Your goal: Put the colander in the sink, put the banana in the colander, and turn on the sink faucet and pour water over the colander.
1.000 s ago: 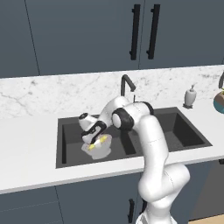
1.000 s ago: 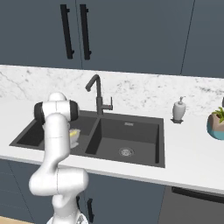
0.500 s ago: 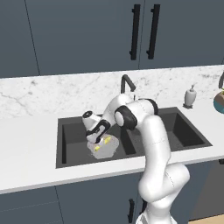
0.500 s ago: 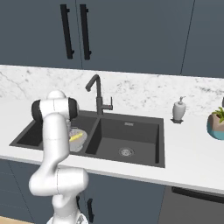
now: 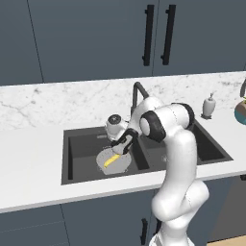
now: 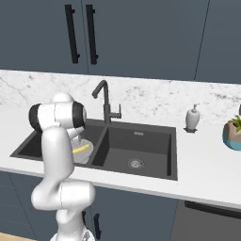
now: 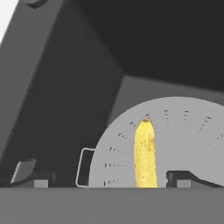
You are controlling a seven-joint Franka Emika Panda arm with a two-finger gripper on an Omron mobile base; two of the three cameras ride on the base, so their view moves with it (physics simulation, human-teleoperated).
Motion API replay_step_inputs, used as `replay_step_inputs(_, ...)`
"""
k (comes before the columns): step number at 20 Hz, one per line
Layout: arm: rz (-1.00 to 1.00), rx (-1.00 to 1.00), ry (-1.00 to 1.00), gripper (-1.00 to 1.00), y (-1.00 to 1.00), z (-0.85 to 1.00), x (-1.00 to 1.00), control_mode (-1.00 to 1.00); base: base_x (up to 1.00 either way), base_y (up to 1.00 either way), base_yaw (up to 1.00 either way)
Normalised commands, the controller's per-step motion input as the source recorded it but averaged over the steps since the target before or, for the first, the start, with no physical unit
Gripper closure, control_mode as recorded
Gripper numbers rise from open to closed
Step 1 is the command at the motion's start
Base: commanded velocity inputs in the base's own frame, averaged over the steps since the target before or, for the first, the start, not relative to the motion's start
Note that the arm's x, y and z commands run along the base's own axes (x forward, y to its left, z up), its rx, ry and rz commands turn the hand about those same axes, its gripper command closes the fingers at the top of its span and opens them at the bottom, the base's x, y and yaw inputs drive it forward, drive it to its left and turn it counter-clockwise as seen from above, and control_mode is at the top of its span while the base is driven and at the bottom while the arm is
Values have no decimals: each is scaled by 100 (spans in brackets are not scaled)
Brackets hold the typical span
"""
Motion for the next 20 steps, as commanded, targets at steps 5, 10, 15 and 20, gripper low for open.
replay_step_inputs(5,-18,8,-38,-100,49,100,-56,-100,0,0,0)
replay_step_inputs(10,-12,1,-16,-100,66,94,-73,-100,0,0,0)
replay_step_inputs(15,-7,7,-4,-100,28,75,-95,-100,0,0,0)
replay_step_inputs(20,0,13,0,-100,2,66,-100,-100,0,0,0)
